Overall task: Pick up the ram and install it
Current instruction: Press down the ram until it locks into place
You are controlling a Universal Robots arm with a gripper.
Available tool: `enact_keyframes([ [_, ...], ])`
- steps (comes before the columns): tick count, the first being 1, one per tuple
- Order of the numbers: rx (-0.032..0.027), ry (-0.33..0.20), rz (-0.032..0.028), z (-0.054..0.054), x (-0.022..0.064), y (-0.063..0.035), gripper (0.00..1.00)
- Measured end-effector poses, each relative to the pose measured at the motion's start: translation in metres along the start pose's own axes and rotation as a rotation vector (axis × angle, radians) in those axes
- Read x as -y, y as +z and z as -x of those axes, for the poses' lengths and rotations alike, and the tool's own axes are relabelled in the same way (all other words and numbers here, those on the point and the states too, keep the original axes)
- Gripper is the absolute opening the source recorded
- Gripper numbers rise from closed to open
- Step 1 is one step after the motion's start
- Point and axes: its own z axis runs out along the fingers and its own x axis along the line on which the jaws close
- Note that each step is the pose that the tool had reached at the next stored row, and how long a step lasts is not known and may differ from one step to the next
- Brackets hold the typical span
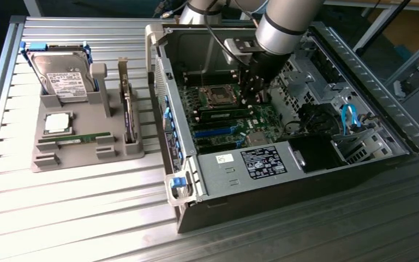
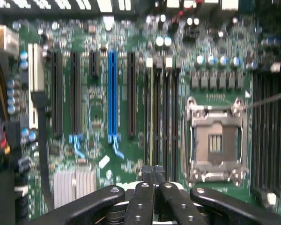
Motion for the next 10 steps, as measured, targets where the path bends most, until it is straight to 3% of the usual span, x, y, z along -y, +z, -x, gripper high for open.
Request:
enact_keyframes([
  [10, 0.0001, 0.000, -0.0001, 0.000, -0.0423, 0.0015, 0.11],
])
